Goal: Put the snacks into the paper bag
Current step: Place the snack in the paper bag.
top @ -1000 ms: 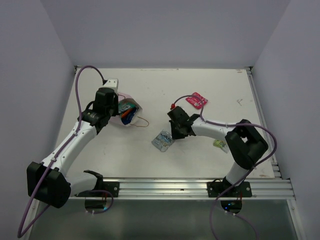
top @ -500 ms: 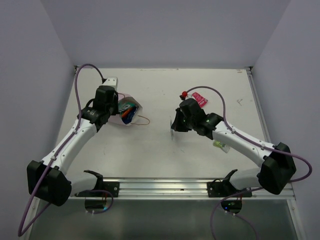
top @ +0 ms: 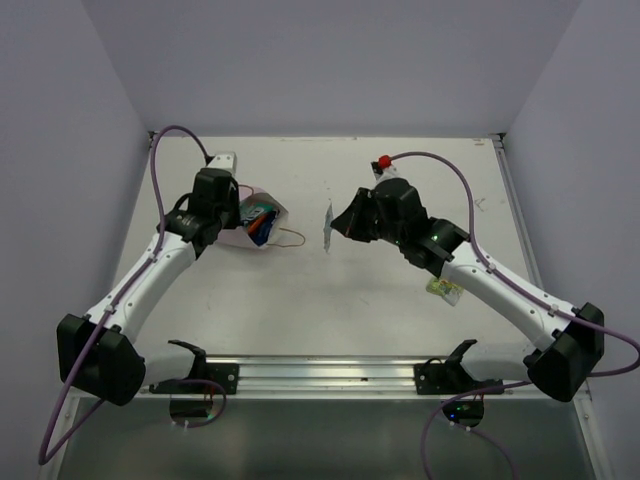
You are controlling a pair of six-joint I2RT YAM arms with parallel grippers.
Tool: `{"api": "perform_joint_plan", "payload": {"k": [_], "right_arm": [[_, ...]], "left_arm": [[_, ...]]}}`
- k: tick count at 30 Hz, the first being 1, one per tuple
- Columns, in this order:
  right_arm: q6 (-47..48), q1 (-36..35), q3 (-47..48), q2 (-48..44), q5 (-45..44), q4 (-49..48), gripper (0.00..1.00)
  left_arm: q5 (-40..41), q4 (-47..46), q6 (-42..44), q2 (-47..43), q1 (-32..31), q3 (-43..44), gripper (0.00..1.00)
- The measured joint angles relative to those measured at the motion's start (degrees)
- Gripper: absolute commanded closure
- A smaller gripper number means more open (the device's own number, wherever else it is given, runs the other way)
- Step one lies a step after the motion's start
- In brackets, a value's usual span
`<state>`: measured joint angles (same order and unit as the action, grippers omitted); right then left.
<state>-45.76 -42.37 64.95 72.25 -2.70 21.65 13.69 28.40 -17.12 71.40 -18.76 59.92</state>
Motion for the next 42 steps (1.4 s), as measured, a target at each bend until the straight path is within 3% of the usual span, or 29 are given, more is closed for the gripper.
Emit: {"api": "perform_joint_plan", "payload": {"k": [7,18,30,42], "right_arm": [[-4.39,-0.02,2.32,1.25,2.95,-9.18,1.0],[-10.32,-1.31,5.99,12.52,6.78,-22.53,1.0],[-16.2,-2.69,6.08,17.55,6.29,-34.25,1.0],[-20.37,-3.52,2.25,24.17,5.22,-46.14,1.0]], "left_arm": [[-2.1,0.5,-1.95,0.68,0.02,1.09,1.0],[-7.72,0.96,-5.49,1.42,0.02,3.06,1.0],[-13.11,0.96,-10.03,1.42,0.0,3.72,1.0],[-13.44,0.85,-11.85,1.38,0.0,5.05,1.0]]}}
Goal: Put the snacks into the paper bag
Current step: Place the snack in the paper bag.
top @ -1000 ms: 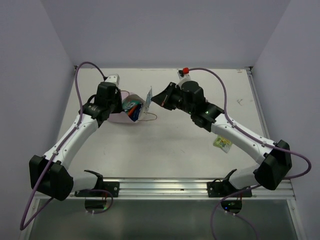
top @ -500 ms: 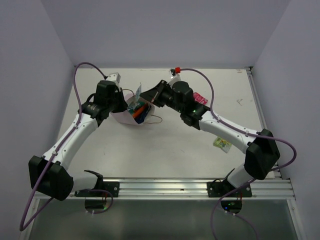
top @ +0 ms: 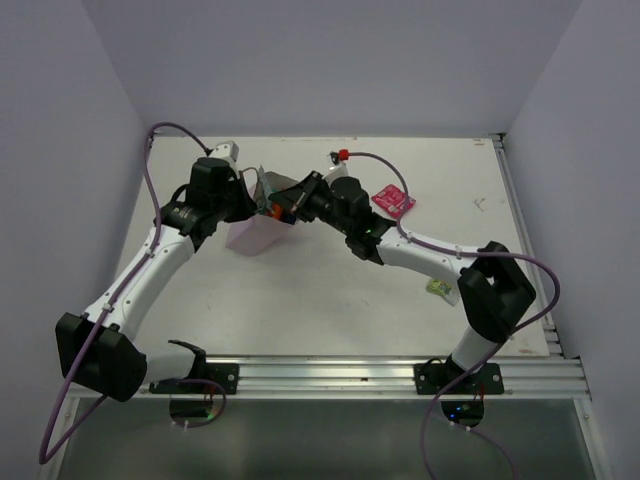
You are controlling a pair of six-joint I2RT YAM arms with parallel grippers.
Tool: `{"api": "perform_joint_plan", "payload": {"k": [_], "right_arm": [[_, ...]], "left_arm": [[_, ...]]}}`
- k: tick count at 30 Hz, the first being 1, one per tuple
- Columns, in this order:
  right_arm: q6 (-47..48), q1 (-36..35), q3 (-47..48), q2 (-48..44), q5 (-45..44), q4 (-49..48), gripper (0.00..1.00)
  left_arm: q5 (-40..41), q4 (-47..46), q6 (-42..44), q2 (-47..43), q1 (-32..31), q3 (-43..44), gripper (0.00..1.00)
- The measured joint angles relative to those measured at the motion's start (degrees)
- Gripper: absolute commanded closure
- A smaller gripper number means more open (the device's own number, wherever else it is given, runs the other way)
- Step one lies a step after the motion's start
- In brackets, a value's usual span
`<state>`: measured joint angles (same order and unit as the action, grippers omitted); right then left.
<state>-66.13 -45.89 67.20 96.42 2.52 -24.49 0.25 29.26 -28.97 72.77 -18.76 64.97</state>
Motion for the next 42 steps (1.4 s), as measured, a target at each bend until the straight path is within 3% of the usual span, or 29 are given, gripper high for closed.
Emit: {"api": "perform_joint_plan", "payload": {"k": [14,31,42], "right_arm": [[0.13,-0.13,-8.41,2.27,-1.84,-2.99,1.0],[9.38,-0.13,-5.97,-10.58,-7.67,21.31,1.0],[8.94,-0.13,-7.39,-11.3,-7.76,24.24,1.0]], "left_arm": [[1.53,0.26,2.23,-0.26,-0.02,0.09,1.0],[1.75,0.42,15.56,-0.66,-0.72,0.11,1.0],[5.4,0.15,17.62,2.14,-7.85,0.87,1.0]]}}
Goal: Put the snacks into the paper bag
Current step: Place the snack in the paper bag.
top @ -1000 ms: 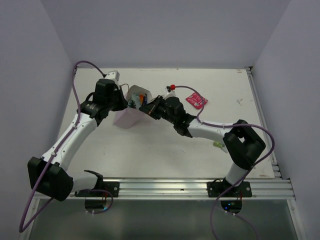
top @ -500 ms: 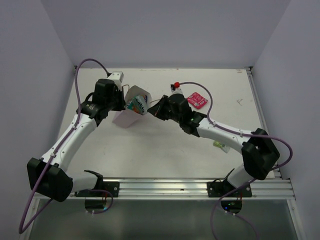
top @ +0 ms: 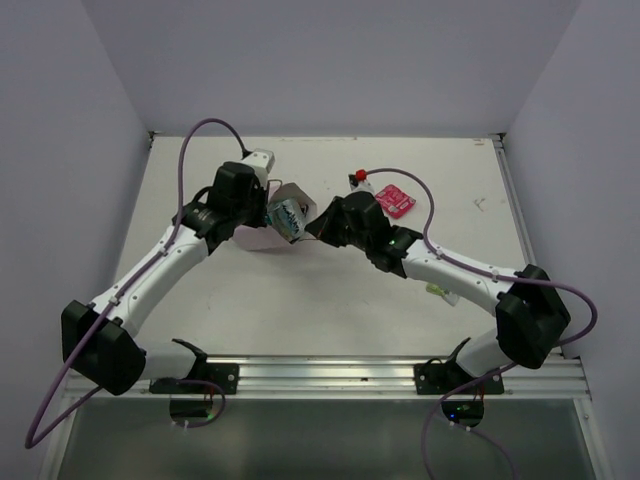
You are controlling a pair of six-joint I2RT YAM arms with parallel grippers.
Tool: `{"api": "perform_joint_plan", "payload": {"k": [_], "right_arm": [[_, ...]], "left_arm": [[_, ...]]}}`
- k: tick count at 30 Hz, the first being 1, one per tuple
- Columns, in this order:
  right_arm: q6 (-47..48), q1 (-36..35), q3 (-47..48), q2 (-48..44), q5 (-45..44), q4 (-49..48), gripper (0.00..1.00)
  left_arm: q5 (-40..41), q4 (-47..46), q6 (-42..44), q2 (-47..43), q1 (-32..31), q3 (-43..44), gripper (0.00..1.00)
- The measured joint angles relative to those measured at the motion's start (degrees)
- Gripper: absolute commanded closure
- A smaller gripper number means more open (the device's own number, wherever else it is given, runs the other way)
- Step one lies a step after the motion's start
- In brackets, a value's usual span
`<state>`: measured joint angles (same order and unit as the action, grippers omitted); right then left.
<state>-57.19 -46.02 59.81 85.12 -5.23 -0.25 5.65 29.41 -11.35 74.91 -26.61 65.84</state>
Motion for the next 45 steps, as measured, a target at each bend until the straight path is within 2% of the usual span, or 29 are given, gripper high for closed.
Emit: {"api": "perform_joint_plan", "payload": {"k": [8,12,16,25,27,30,39,45], "right_arm": [[-2.56,0.0,-7.65,0.02,2.27,-3.32,1.0],[-1.79,0.0,-9.92,0.02,4.81,-6.21,0.96],[-0.35,0.0,-11.1,0.02,6.78,-8.76,0.91],[2.25,0.0,-11.39,0.0,9.31,-11.34,0.89],[2.25,0.0,-12.0,-0.02,9.25,-11.5,0.82],[2.19,0.0,-13.22,-0.02,9.31,-11.47,0.78],[1.95,0.11,-14.21,2.78,10.88,-16.37,0.74],[1.25,0.76,-16.2,3.13,10.75,-17.4,0.54]], "left_arm": [[2.99,-0.15,-0.02,0.79,-1.25,0.0,1.0],[3.91,-0.24,0.02,1.86,-2.8,-0.04,1.0],[4.26,-0.55,0.02,2.27,-3.82,-0.42,1.0],[4.9,-1.88,0.0,2.27,-3.93,-1.66,1.0],[4.92,-2.01,0.0,2.27,-3.96,-2.19,1.0],[4.87,-2.08,0.0,2.27,-3.98,-2.8,1.0],[4.81,-2.12,-0.04,2.27,-4.24,-2.84,1.0],[4.85,-2.08,-0.37,2.27,-4.24,-2.84,1.0]]}}
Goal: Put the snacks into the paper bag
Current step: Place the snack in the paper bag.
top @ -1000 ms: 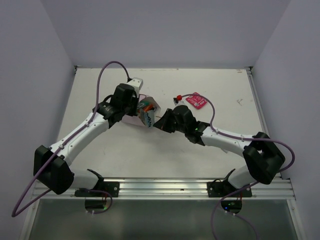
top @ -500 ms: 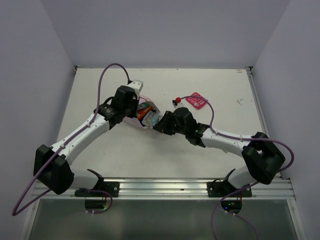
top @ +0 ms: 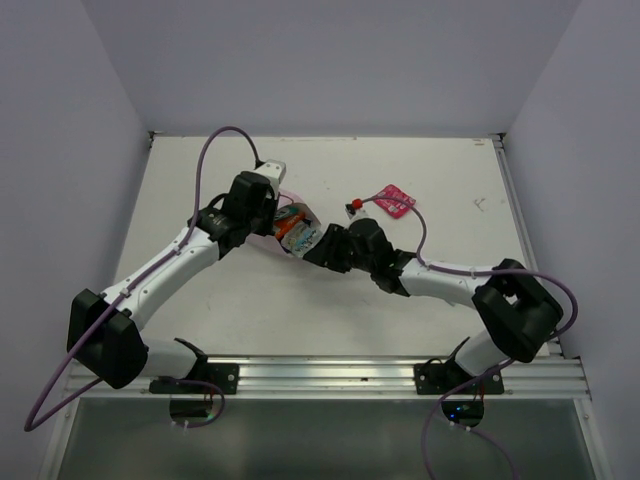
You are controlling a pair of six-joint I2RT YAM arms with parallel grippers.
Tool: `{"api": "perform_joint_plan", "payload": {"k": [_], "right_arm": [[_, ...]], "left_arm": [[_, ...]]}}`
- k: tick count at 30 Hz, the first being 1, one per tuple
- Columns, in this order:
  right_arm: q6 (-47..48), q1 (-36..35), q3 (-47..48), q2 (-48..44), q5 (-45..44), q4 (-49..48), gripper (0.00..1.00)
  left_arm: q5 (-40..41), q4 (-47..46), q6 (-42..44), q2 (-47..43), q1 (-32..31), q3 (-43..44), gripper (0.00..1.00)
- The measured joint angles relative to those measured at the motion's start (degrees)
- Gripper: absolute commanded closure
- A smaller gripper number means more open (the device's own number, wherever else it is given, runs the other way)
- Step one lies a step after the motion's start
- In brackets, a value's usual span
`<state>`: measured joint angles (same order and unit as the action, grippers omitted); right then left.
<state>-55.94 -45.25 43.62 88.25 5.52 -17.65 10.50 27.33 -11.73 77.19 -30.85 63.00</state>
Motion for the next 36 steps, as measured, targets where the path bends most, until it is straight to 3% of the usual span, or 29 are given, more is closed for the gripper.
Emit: {"api": "perform_joint_plan", "payload": {"k": [2,5,11,20,26,36], "right_arm": [[0.02,0.39,-0.15,-0.7,-0.22,0.48,0.45],[-0.11,1.09,-0.15,-2.25,-0.7,0.48,0.39],[-2.21,1.68,-0.15,-2.75,-3.3,0.48,0.38],[-7.28,1.73,-0.11,1.05,-5.64,-1.2,0.41],[-8.98,1.73,-0.04,5.11,-5.55,-4.79,0.52],[-9.42,1.77,1.14,6.73,-4.48,-11.04,0.57]], "left_arm": [[0.02,0.0,-0.24,0.0,0.0,0.0,1.0],[0.04,0.0,-0.33,0.0,0.0,0.0,1.0],[0.09,0.02,-0.94,0.0,0.0,0.0,1.0],[0.22,0.02,-1.18,0.0,0.0,0.0,1.0],[0.26,0.02,-1.16,-0.07,0.0,0.0,1.0],[0.98,0.04,-0.81,-0.37,-0.04,0.0,1.0]]}}
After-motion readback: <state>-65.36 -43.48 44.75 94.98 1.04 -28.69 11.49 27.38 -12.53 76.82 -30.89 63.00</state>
